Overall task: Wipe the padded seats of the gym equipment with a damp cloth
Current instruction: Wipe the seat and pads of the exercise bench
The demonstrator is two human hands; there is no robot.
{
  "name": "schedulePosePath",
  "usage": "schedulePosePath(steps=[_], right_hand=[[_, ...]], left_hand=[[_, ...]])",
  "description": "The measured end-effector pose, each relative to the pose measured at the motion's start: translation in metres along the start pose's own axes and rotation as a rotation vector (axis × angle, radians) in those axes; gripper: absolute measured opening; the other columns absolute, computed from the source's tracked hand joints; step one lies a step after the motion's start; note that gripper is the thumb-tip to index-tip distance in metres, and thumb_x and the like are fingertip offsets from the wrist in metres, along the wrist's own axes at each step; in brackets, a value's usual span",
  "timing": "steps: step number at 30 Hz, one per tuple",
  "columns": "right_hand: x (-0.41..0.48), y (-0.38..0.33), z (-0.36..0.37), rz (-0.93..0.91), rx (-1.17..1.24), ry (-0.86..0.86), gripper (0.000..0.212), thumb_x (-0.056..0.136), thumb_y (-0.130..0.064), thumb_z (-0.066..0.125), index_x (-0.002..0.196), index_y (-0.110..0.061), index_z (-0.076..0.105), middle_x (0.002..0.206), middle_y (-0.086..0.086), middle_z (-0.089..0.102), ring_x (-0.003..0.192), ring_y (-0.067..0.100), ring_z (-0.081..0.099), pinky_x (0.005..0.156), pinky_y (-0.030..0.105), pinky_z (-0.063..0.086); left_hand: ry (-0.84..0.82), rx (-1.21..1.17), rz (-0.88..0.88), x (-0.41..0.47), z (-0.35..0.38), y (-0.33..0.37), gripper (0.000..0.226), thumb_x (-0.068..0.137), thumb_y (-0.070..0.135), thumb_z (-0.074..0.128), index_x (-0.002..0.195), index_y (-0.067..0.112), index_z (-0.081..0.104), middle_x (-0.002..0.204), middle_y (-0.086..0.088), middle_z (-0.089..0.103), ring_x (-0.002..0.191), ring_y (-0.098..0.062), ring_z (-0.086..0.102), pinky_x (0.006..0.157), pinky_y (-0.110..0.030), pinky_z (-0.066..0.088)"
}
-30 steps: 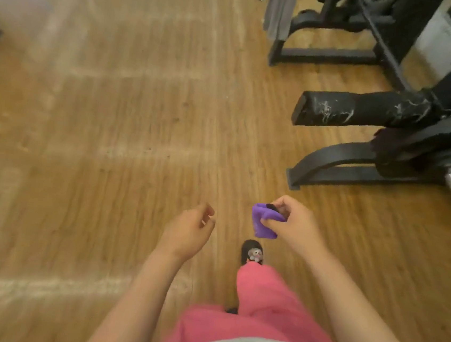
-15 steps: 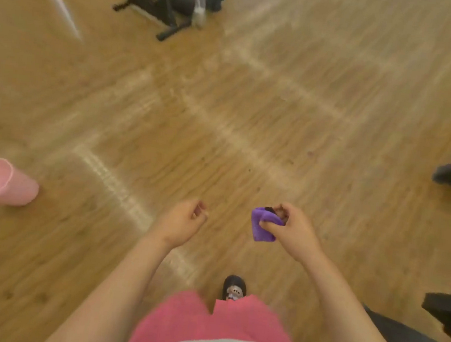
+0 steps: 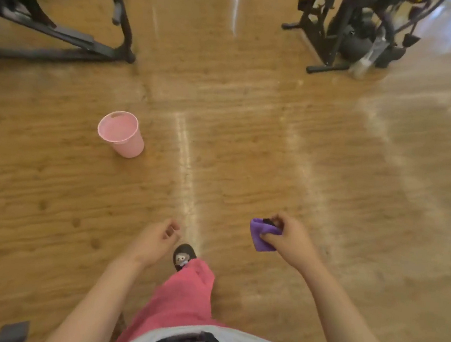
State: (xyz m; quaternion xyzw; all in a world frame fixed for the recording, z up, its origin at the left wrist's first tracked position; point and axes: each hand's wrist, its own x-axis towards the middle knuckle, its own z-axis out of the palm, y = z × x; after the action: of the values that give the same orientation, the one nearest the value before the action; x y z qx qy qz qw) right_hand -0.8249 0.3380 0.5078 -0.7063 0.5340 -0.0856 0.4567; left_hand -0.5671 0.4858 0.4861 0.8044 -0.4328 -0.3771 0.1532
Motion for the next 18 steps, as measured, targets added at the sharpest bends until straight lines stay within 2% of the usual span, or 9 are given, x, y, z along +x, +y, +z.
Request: schedulePosePath(steps=[3, 8, 10, 15, 18], right_hand=[[0.069, -0.057, 0.022, -0.049, -0.047, -0.066, 0.027, 0.072, -0.005, 0.070, 0.067, -0.022, 0.050, 0.064, -0.004, 0.054, 0.063, 0.014, 0.049, 0.058, 0.031, 0.035], [0.168, -0.158, 0.049, -0.167, -0.060, -0.112, 0.020, 0.075, -0.008, 0.071, 0.073, -0.019, 0.053, 0.071, 0.002, 0.059, 0.065, 0.014, 0.052, 0.060, 0.033, 0.038], [0.200, -0.187, 0.059, -0.190, -0.022, -0.136, 0.020, 0.076, -0.008, 0.071, 0.077, -0.022, 0.056, 0.073, -0.001, 0.060, 0.066, 0.011, 0.053, 0.062, 0.032, 0.040], [0.288, -0.223, 0.084, -0.164, -0.025, -0.260, 0.017, 0.073, -0.004, 0.071, 0.088, -0.009, 0.063, 0.081, 0.012, 0.067, 0.071, 0.018, 0.057, 0.068, 0.040, 0.049], [0.347, -0.244, 0.093, -0.160, -0.035, -0.312, 0.016, 0.074, -0.003, 0.070, 0.083, -0.014, 0.063, 0.081, 0.013, 0.068, 0.071, 0.017, 0.058, 0.063, 0.035, 0.047]], left_hand=[[0.055, -0.021, -0.061, 0.041, -0.065, -0.033, 0.001, 0.094, 0.020, 0.057, 0.094, 0.021, 0.057, 0.091, -0.002, 0.066, 0.083, -0.021, 0.062, 0.081, -0.036, 0.050], [0.212, -0.016, -0.143, 0.100, -0.181, -0.070, 0.003, 0.095, 0.021, 0.057, 0.093, 0.018, 0.058, 0.090, -0.004, 0.066, 0.084, -0.023, 0.061, 0.079, -0.036, 0.049], [0.268, -0.031, -0.175, 0.121, -0.214, -0.083, 0.006, 0.094, 0.022, 0.058, 0.096, 0.018, 0.060, 0.090, -0.002, 0.065, 0.084, -0.023, 0.062, 0.079, -0.037, 0.051], [0.369, -0.113, -0.254, 0.184, -0.265, -0.105, 0.007, 0.094, 0.019, 0.058, 0.099, 0.016, 0.061, 0.090, -0.002, 0.065, 0.083, -0.022, 0.060, 0.078, -0.034, 0.047], [0.386, -0.157, -0.296, 0.224, -0.279, -0.111, 0.006, 0.093, 0.016, 0.059, 0.098, 0.014, 0.061, 0.089, -0.002, 0.064, 0.082, -0.021, 0.059, 0.079, -0.033, 0.046]])
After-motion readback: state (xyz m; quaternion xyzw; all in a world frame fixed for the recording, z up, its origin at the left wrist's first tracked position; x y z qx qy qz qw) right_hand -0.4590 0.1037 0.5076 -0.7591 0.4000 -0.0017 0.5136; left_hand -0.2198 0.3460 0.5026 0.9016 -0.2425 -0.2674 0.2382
